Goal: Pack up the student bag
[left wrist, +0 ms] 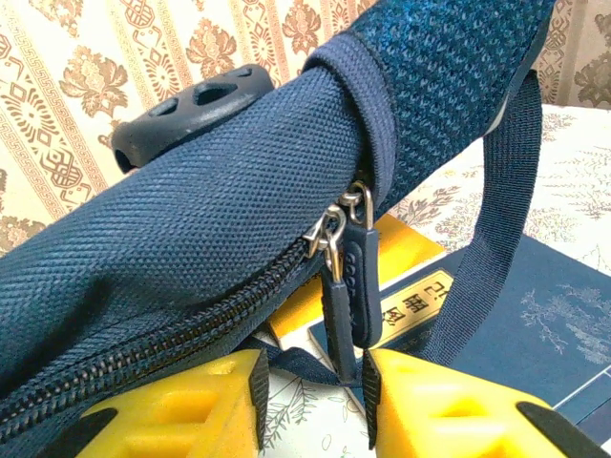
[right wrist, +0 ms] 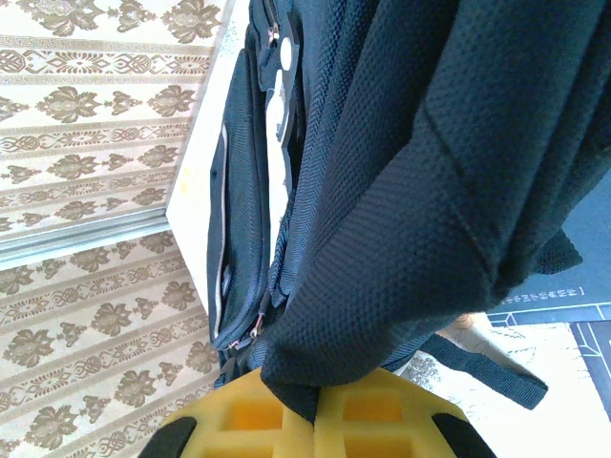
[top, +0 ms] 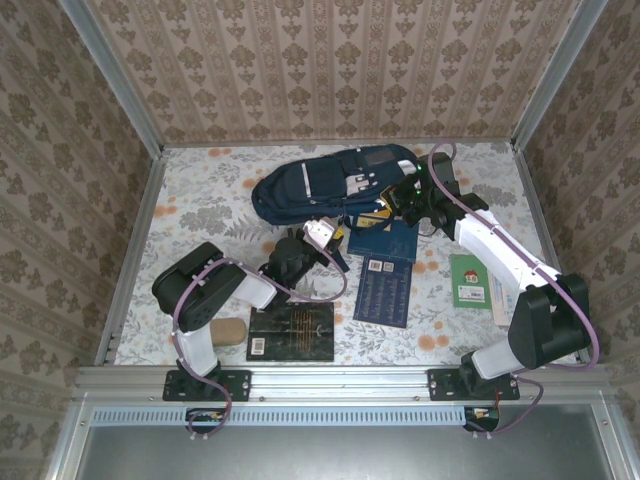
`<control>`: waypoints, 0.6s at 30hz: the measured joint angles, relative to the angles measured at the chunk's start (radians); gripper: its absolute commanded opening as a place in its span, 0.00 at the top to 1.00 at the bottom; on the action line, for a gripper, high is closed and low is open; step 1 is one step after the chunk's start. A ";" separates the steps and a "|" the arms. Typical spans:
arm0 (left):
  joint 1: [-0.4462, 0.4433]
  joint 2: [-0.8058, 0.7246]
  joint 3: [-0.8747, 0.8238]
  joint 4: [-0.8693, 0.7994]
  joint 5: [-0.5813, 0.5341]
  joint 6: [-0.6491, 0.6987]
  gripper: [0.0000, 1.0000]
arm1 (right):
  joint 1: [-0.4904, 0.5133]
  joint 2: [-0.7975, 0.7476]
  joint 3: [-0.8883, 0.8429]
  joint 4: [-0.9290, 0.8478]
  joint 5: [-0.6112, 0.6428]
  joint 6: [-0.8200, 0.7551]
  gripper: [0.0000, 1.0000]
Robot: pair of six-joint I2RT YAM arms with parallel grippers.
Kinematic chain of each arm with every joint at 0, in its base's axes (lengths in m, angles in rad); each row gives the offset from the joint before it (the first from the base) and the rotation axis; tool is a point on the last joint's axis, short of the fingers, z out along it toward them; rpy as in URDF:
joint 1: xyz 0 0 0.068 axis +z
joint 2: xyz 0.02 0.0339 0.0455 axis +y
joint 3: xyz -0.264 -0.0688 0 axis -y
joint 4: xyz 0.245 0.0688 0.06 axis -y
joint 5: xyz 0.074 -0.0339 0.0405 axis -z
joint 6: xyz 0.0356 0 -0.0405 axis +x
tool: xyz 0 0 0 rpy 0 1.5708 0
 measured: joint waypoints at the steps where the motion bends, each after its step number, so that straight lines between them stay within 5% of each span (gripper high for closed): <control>1: 0.000 0.000 0.000 0.000 0.000 0.005 0.65 | 0.000 0.000 0.000 0.000 0.000 0.000 1.00; 18: 0.000 0.000 0.006 0.000 0.004 0.032 0.66 | 0.000 0.006 0.000 0.000 0.000 0.000 1.00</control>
